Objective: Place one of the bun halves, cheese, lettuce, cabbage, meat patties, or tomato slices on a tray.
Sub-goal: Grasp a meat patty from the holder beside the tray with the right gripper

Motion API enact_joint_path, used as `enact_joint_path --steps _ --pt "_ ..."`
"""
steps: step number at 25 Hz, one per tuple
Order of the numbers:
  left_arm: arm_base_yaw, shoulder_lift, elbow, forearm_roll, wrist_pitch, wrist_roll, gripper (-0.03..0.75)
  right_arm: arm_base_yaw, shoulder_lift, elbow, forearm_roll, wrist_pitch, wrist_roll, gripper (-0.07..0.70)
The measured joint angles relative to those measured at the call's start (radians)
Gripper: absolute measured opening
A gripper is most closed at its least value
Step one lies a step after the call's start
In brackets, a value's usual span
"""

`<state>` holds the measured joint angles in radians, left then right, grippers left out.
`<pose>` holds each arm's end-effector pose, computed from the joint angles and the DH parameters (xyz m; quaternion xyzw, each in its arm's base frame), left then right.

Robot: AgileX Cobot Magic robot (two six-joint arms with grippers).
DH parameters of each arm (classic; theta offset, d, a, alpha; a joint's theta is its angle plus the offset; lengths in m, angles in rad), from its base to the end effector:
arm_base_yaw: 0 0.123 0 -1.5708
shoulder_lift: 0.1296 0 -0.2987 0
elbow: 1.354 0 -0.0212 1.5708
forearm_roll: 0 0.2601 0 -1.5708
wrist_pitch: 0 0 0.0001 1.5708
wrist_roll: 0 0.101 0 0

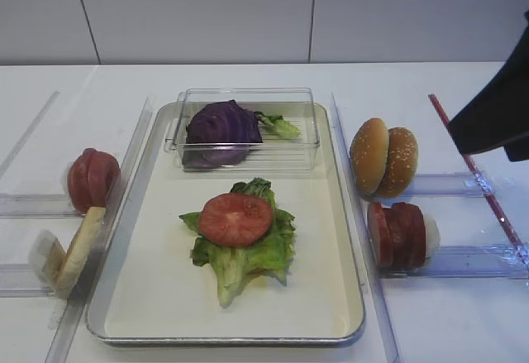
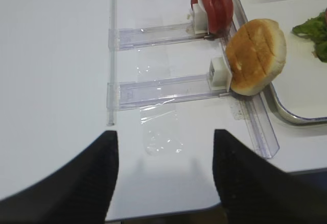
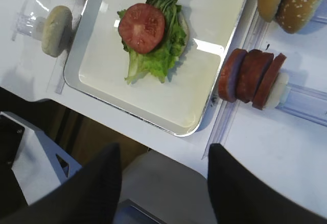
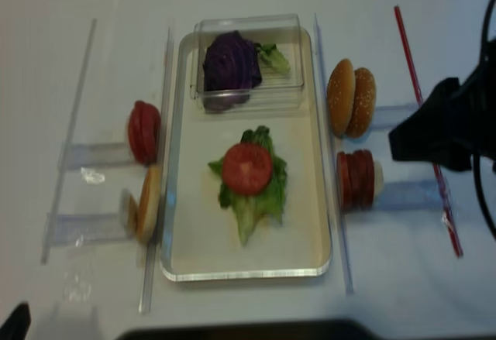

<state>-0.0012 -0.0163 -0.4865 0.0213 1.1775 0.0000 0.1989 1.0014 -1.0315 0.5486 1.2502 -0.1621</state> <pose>-0.0085 0.0020 0.2630 -0.0005 0.8815 0.0103 0.4721 0.1565 0.0826 0.3672 -0.1416 0.9293 0.2733 0.2041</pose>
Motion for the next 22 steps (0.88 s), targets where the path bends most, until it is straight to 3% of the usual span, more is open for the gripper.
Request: enact_joint_path --steps 12,18,22 --pt "0.000 0.000 0.000 0.000 0.000 0.000 0.417 0.313 0.205 -0.124 -0.233 0.000 0.219 0.424" --pt "0.000 0.000 0.000 0.000 0.000 0.000 0.417 0.397 0.336 -0.179 -0.323 -0.003 0.312 0.424" --pt "0.000 0.000 0.000 0.000 0.000 0.000 0.417 0.404 0.407 -0.193 -0.385 -0.008 0.343 0.424"
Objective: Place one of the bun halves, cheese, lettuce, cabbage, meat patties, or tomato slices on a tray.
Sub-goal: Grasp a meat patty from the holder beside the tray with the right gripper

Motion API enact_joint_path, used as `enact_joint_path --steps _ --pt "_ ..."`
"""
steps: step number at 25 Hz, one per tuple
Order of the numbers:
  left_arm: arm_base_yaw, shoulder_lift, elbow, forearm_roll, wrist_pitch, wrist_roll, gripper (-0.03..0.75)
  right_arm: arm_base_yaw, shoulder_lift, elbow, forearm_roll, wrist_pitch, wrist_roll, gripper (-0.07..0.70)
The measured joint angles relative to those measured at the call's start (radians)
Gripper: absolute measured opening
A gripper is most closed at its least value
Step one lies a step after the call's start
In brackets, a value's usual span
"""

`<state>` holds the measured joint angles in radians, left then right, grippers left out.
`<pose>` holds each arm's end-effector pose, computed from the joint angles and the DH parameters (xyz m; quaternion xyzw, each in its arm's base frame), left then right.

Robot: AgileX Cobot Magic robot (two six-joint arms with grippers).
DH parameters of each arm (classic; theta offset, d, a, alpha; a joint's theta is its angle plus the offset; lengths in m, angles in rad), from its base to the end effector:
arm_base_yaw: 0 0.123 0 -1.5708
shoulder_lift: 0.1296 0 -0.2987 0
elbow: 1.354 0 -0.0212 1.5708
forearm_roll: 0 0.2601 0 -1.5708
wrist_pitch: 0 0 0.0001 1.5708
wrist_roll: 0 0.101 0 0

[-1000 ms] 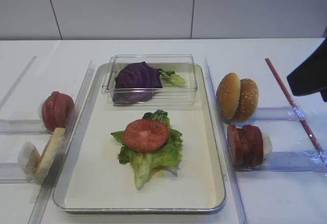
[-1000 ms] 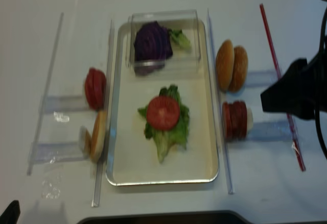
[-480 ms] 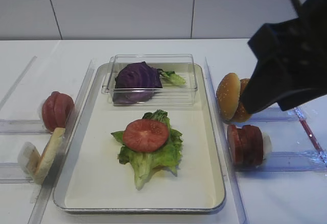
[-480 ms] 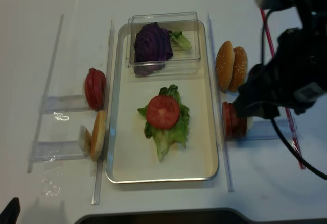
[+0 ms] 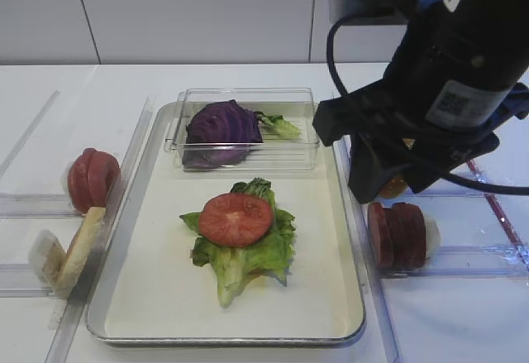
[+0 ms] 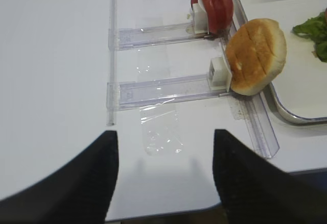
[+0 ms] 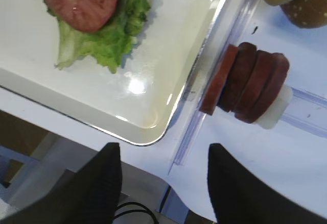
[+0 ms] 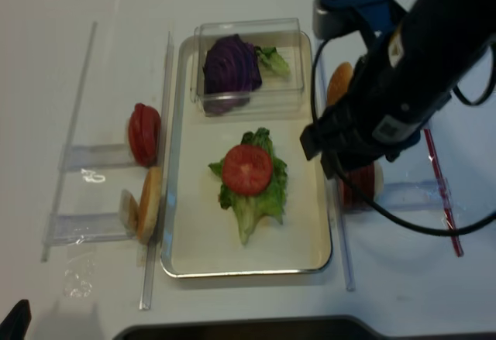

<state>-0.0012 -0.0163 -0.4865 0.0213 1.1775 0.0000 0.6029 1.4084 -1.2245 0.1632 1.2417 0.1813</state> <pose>-0.0085 0.0020 0.2630 -0.0005 0.8815 0.0103 0.4721 0.2172 0.1684 0.3205 -0.1903 0.9716 0.1178 0.0763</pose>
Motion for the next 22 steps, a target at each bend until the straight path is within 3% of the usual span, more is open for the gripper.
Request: enact_joint_path --steps 6,15,22 --pt "0.000 0.000 0.000 0.000 0.000 0.000 0.417 0.000 0.084 -0.003 -0.087 -0.006 0.037 0.421" --pt "0.000 0.000 0.000 0.000 0.000 0.000 0.417 0.000 0.160 -0.003 -0.098 -0.012 0.041 0.421" --pt "0.000 0.000 0.000 0.000 0.000 0.000 0.417 0.000 0.201 -0.004 -0.106 -0.014 0.073 0.364"
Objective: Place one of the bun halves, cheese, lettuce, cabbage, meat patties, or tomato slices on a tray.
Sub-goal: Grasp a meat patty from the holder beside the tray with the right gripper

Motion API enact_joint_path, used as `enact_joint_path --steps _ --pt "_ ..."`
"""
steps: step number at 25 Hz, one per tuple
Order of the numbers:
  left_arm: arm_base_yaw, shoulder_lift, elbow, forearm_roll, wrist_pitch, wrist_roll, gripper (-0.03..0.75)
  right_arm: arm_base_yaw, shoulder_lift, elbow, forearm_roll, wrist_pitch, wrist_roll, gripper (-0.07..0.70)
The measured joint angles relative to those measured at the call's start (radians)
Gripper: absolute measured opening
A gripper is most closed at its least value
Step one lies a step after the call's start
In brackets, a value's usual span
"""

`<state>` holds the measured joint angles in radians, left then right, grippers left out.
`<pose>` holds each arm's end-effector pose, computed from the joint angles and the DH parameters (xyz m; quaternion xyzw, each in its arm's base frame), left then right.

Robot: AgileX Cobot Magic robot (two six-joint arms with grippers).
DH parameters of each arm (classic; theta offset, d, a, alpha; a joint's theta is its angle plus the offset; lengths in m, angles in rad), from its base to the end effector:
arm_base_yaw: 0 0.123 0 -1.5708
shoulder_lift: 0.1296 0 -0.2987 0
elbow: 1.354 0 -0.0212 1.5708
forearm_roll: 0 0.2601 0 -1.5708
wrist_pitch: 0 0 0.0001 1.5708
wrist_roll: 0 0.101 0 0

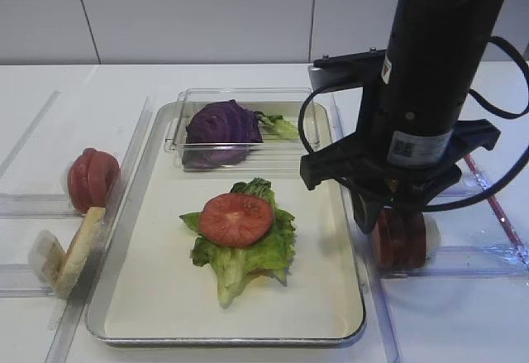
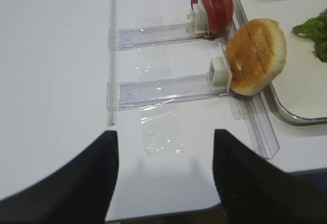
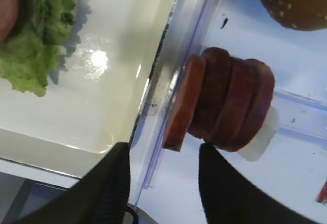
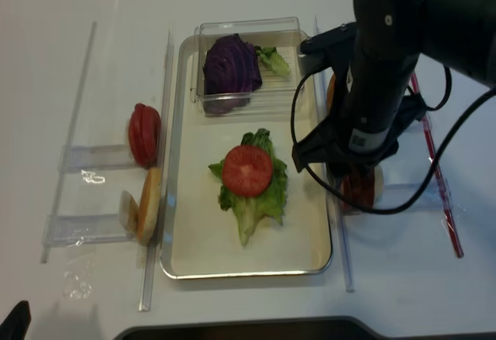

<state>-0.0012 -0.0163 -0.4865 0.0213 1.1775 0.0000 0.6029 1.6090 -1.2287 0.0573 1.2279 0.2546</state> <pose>-0.0085 0.0020 0.2630 -0.0005 0.8815 0.0103 0.4721 0.2522 0.1803 0.2619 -0.1643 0.9857 0.0351 0.0113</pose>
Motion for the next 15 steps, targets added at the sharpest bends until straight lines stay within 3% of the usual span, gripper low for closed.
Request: enact_joint_path --steps 5,10,15 --pt "0.000 0.000 0.000 0.000 0.000 0.000 0.417 0.000 0.022 0.000 -0.026 -0.016 0.079 0.358" --pt "0.000 0.000 0.000 0.000 0.000 0.000 0.417 0.000 0.026 0.000 -0.028 -0.073 0.138 0.357" --pt "0.000 0.000 0.000 0.000 0.000 0.000 0.417 0.000 0.026 0.000 -0.041 -0.084 0.209 0.351"
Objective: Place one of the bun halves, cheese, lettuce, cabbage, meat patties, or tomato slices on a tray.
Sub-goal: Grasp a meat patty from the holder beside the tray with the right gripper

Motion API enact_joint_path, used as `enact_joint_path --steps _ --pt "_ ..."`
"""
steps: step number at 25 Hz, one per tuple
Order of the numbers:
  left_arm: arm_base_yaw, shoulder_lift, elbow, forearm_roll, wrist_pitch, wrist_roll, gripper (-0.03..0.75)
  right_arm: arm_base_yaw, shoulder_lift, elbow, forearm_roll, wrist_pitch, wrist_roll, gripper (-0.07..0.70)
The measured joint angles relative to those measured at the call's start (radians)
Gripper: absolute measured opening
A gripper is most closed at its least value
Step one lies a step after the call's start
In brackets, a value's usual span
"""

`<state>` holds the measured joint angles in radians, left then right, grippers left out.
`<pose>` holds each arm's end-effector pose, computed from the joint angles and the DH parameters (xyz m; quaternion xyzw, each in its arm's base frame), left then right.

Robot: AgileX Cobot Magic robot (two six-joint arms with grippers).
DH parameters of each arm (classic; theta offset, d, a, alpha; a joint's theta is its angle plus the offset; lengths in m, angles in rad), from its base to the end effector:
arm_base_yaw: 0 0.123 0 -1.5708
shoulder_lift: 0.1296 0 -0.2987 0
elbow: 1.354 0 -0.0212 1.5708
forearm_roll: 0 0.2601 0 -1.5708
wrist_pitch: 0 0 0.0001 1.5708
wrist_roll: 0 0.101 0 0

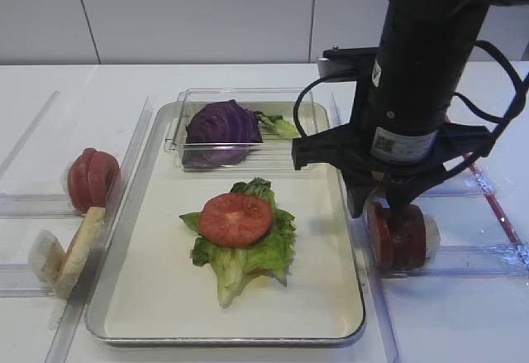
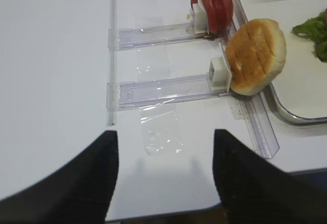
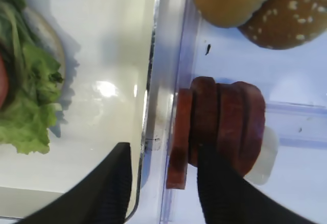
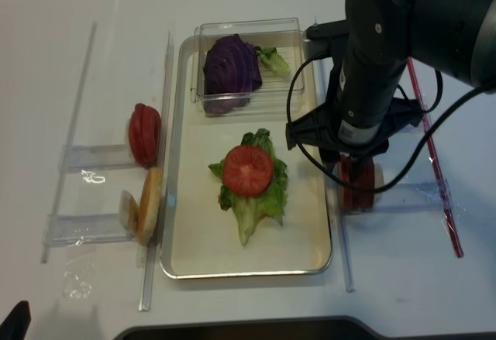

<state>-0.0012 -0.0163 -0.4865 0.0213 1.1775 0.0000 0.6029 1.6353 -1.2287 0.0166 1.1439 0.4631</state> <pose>-0.0085 0.0020 0.2630 -0.0005 0.8815 0.0103 0.4721 0.2643 0.1838 0.2541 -0.0667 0.9963 0.0339 0.0423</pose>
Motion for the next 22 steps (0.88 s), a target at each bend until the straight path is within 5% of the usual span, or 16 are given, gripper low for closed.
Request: enact_joint_path --steps 14,22 --pt "0.000 0.000 0.000 0.000 0.000 0.000 0.417 0.000 0.002 0.000 -0.034 -0.002 0.089 0.349" --pt "0.000 0.000 0.000 0.000 0.000 0.000 0.417 0.000 0.054 0.000 -0.030 -0.004 0.086 0.282"
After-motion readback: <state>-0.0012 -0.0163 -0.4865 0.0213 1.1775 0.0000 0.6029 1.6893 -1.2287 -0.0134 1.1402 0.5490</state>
